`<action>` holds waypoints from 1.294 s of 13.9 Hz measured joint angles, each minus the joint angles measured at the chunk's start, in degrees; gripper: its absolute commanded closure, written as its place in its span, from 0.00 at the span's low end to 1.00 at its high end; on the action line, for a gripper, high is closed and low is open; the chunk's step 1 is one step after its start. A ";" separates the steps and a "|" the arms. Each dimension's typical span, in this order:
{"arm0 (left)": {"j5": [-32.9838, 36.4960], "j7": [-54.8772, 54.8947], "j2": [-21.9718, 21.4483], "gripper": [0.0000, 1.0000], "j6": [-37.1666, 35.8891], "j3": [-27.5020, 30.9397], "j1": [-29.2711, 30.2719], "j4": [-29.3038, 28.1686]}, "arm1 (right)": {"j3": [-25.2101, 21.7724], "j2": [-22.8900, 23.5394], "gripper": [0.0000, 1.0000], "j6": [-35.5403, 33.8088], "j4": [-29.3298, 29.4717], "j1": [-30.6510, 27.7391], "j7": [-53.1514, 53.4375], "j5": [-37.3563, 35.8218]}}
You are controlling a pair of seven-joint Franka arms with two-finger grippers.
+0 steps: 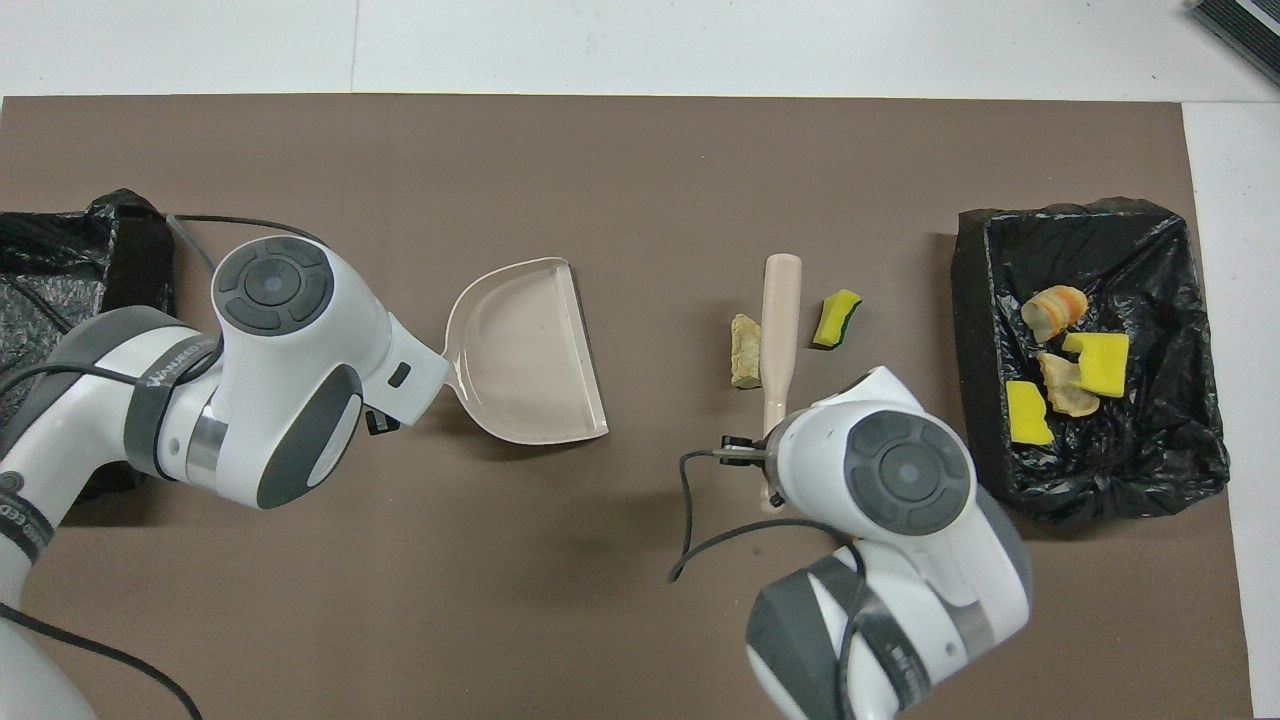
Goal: Sweep and dump trash in bin
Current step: 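Move the brush behind the scraps while the left gripper positions the dustpan, then sweep the scraps into the dustpan with the brush in the right gripper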
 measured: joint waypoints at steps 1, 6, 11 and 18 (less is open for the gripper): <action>0.00 -1.57 -0.67 1.00 0.00 0.00 -0.75 -0.98 | -0.04 1.24 1.00 0.08 0.84 -2.75 -3.78 -1.32; 0.00 -3.29 -2.77 1.00 0.04 0.02 -1.83 -3.71 | -0.16 7.93 1.00 -2.09 7.47 -12.19 -16.43 -8.21; -0.01 -5.55 -3.24 1.00 0.19 0.01 -2.01 -4.86 | 0.55 11.10 1.00 -3.46 6.79 -13.30 -17.25 -9.66; -0.29 -10.03 -2.95 1.00 1.44 -0.14 -4.80 -5.73 | 1.13 11.71 1.00 -3.68 5.68 -2.28 -14.50 -2.94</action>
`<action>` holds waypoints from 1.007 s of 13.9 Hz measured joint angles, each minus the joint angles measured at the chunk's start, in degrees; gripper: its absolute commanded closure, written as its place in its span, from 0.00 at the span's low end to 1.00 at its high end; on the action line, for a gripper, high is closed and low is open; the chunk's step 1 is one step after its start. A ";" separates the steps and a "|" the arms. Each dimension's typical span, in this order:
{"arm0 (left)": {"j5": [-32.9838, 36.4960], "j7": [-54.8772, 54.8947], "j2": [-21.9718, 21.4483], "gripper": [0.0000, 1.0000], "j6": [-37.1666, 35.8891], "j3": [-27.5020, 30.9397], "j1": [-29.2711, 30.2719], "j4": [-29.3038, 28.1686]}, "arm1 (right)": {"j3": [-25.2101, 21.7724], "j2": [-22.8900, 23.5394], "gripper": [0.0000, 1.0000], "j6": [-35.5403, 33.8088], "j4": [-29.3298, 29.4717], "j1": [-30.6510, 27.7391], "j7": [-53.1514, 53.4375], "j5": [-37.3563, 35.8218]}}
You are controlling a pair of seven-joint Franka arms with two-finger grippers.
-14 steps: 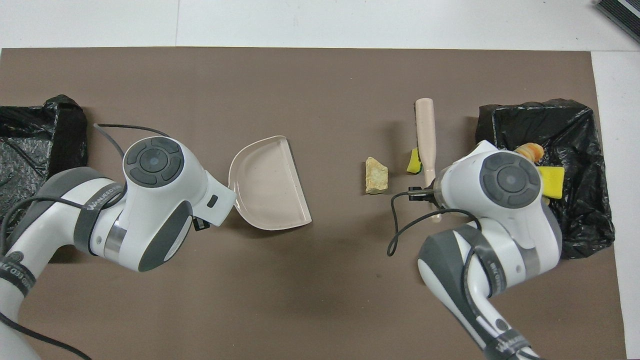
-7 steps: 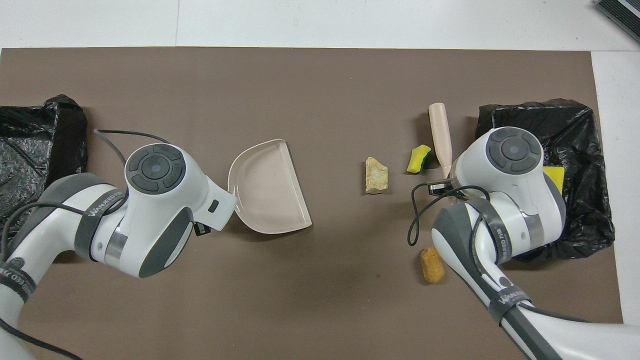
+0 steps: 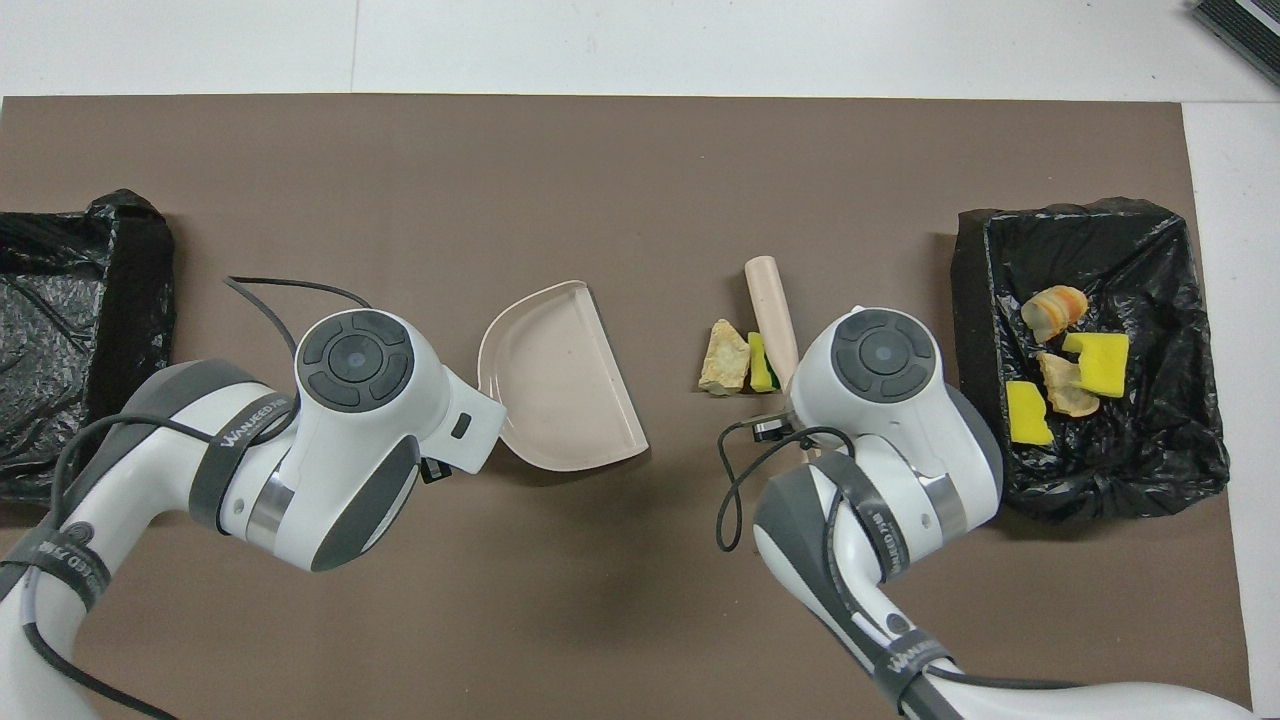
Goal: Sweep and dump trash in bin
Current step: 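Sweep the scraps into the dustpan with the brush in the right gripper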
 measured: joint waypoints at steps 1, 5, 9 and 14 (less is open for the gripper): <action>-0.02 -0.20 0.03 1.00 0.01 0.00 -0.07 -0.07 | 0.03 0.52 1.00 0.00 0.46 1.85 1.53 0.96; -0.05 -0.58 0.03 1.00 0.02 -0.02 -0.95 -0.33 | 0.16 2.45 1.00 0.01 3.45 8.78 6.85 7.17; -0.05 -0.74 -0.02 1.00 0.29 0.06 -1.30 -0.93 | 0.28 2.26 1.00 -0.50 3.86 14.89 12.09 8.08; -2.09 6.58 -0.01 1.00 3.96 0.78 -0.67 -1.91 | 0.85 1.22 1.00 -1.00 4.23 17.50 15.02 8.64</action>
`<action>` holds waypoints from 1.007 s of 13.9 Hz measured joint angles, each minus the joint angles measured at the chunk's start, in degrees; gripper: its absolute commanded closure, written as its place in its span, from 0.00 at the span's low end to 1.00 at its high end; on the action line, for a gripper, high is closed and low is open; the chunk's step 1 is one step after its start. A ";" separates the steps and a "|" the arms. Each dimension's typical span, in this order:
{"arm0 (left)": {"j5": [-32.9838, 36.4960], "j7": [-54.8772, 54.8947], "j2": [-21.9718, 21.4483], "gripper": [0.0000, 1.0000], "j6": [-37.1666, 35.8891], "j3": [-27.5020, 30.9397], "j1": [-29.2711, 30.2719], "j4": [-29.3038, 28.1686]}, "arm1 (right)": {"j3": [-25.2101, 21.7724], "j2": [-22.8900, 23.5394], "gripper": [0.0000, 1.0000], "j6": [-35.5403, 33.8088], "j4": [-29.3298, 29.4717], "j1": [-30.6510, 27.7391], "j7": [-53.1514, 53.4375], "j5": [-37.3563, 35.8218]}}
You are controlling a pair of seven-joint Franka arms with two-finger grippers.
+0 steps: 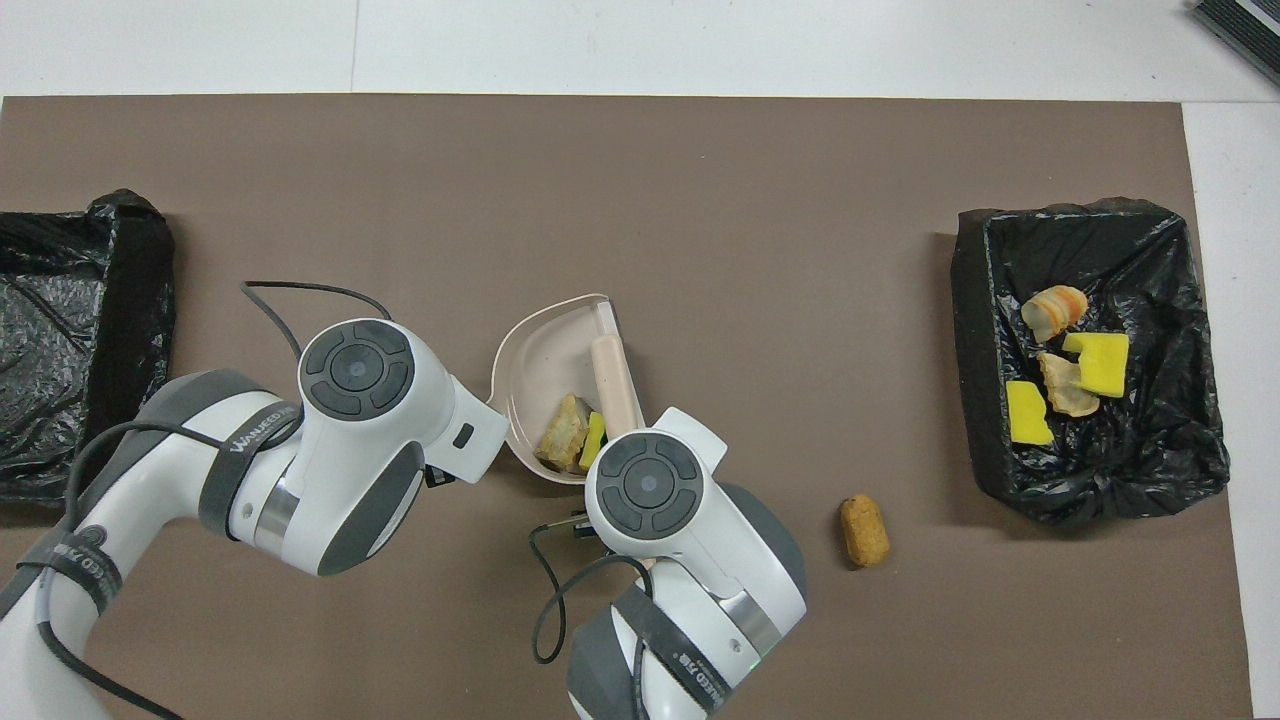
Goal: Sweep and dump trash in bin
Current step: 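Sweep the scraps into the dustpan with the brush in the right gripper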
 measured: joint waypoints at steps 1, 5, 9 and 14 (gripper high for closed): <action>-0.17 0.51 0.01 1.00 0.92 0.00 0.02 -0.34 | 0.08 -0.30 1.00 0.00 0.04 0.07 0.03 0.49; -2.12 4.57 0.01 1.00 4.09 0.02 0.35 -1.61 | 0.16 -1.12 1.00 -0.68 0.08 0.13 0.53 1.37; -5.27 9.93 0.01 1.00 4.52 0.11 2.02 -1.99 | 0.16 -1.17 1.00 -1.22 0.08 0.13 0.79 1.40; -6.28 14.81 0.01 1.00 4.52 0.24 4.72 -2.17 | 0.10 -1.22 1.00 -2.60 0.90 -0.10 0.85 1.40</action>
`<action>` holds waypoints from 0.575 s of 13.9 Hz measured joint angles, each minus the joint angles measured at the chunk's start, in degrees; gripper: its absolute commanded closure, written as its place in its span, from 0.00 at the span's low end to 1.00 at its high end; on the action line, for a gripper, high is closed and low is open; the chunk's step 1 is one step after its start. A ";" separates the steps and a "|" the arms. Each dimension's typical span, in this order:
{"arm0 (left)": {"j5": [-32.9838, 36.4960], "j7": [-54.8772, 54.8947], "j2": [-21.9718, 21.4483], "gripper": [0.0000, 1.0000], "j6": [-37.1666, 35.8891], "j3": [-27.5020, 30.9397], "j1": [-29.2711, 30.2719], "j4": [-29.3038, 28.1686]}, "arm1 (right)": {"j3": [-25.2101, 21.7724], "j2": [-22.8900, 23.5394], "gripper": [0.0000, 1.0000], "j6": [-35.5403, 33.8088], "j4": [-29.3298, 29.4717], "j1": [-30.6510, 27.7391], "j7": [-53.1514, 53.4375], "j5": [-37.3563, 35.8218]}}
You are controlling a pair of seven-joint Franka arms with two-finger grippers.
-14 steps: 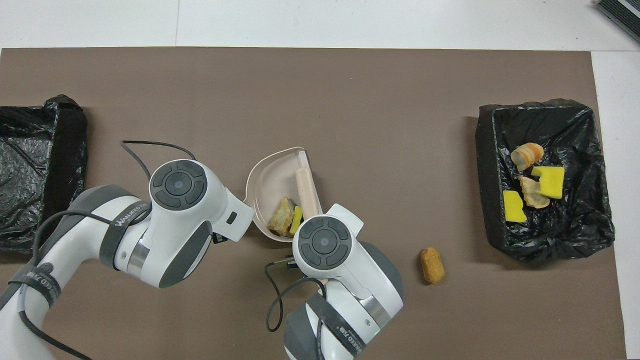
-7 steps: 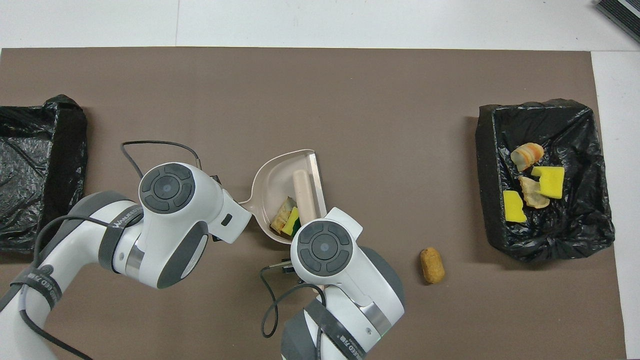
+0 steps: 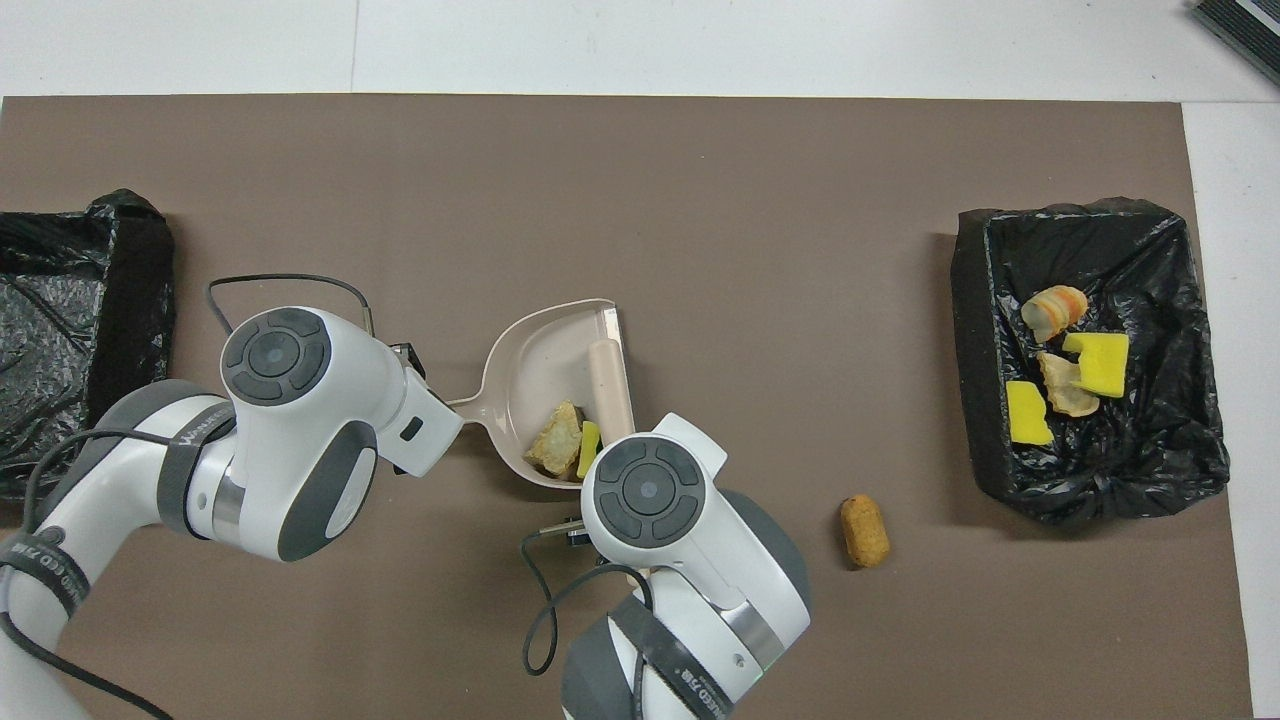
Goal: Sweep and dump trash in bin
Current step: 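Sweep the scraps into the dustpan with the brush in the right gripper, then brush the scraps deeper into the dustpan with the right gripper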
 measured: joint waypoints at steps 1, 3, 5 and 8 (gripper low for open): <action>-0.03 0.95 0.00 1.00 0.00 0.00 0.53 -0.06 | -0.10 -0.22 1.00 -0.65 0.34 -0.15 0.04 0.00; -0.07 2.77 0.00 1.00 0.00 0.03 1.79 -0.13 | -0.28 -1.69 1.00 -1.84 0.89 -0.80 0.06 0.00; -0.08 3.62 0.01 1.00 0.00 0.05 2.57 -0.17 | -0.35 -3.75 1.00 -2.88 0.95 -1.32 0.06 0.00; -0.21 5.00 0.03 1.00 0.00 0.06 3.68 -0.19 | -0.40 -6.15 1.00 -4.71 0.93 -1.87 0.06 0.00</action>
